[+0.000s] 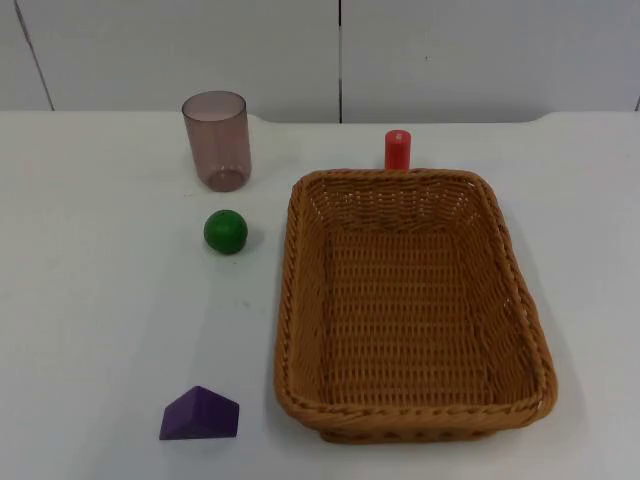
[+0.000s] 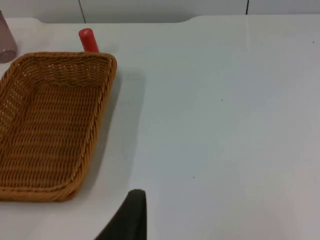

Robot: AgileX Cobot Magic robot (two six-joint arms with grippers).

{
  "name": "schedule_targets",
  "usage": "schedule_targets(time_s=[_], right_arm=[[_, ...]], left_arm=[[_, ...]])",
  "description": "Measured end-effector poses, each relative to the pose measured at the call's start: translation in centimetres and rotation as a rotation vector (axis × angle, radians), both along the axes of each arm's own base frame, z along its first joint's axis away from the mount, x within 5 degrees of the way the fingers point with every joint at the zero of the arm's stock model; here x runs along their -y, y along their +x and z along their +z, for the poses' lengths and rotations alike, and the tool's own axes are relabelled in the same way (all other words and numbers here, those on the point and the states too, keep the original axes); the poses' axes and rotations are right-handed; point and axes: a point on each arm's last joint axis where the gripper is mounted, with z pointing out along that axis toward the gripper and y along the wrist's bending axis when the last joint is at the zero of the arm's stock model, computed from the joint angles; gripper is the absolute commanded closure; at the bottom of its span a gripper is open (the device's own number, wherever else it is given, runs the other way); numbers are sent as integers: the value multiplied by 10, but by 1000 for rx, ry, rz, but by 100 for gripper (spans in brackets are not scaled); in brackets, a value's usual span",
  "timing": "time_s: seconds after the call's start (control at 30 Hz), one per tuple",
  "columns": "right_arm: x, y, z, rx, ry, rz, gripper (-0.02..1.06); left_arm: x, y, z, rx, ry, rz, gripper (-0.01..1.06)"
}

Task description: Pick up the basket with the left hand and place the triangular block into the basket with the right hand.

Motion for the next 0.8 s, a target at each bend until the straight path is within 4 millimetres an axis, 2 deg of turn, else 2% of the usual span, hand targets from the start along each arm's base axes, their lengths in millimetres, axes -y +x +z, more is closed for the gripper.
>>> schedule_targets(time_s=[0.67,0.8], right_arm=[[0,1,-2,-8,26,-15,0],[1,-2,8,7,22,-18,0]], left_arm=[[0,0,0,0,-7,5,0],[-2,-3,8,26,-18,37,0]])
